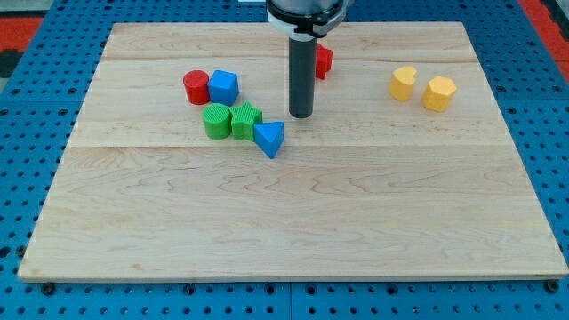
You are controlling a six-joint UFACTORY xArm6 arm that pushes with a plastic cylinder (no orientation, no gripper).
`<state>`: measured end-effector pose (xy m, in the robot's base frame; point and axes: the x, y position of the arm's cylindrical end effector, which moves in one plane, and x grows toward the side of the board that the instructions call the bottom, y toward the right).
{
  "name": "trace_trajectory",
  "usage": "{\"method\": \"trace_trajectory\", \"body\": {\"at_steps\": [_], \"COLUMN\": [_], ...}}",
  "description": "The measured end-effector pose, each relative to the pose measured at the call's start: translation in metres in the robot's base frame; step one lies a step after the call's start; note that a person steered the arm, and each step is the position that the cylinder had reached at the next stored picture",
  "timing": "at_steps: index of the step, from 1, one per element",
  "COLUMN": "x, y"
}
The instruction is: Nudge the red star up a bit
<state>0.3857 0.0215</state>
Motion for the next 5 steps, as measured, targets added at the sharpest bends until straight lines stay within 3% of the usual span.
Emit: {"method": "trace_trajectory", "body": {"at_steps": [2, 3, 5], "x": [0.001, 0.001, -0.017], "y": [-0.060, 0.001, 0.007]}}
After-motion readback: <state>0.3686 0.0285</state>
